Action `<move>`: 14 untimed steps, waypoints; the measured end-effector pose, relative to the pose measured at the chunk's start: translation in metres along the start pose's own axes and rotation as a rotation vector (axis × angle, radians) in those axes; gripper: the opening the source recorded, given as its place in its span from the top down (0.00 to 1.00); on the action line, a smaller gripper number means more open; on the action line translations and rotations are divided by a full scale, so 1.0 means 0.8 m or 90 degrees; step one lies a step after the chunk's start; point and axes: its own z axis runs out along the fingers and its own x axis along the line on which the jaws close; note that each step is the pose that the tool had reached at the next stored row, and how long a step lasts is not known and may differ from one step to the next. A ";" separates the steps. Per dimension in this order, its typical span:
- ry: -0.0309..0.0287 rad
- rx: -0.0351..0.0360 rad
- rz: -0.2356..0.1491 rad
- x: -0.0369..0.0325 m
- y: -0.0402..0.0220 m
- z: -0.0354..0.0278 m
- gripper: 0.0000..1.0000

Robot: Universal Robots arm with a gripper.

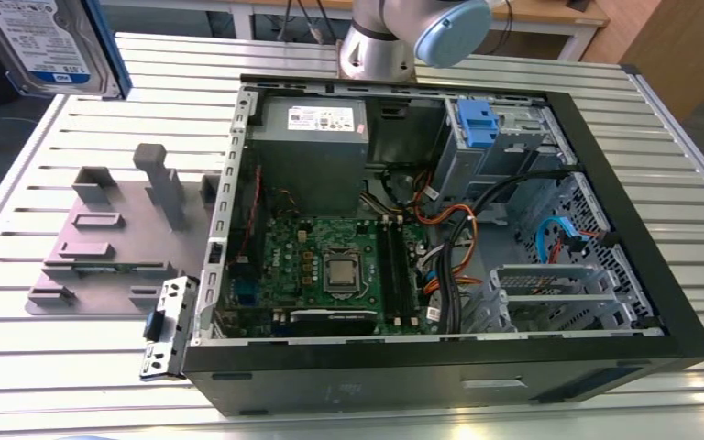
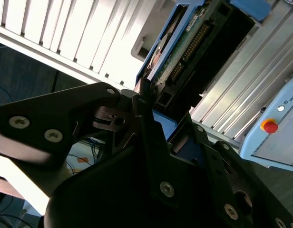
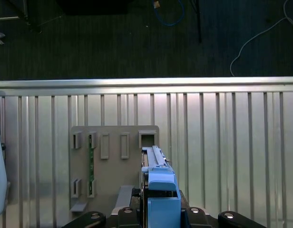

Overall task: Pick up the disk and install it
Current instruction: 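Pick up the disk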

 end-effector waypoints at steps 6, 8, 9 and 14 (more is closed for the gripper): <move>0.0000 0.0000 0.000 -0.0001 0.0000 -0.0037 0.64; 0.0000 0.0000 0.000 -0.0001 0.0000 -0.0048 0.64; 0.0000 0.0000 0.000 -0.0001 0.0000 -0.0053 0.64; 0.0000 0.0000 0.000 -0.0002 0.0000 -0.0080 0.64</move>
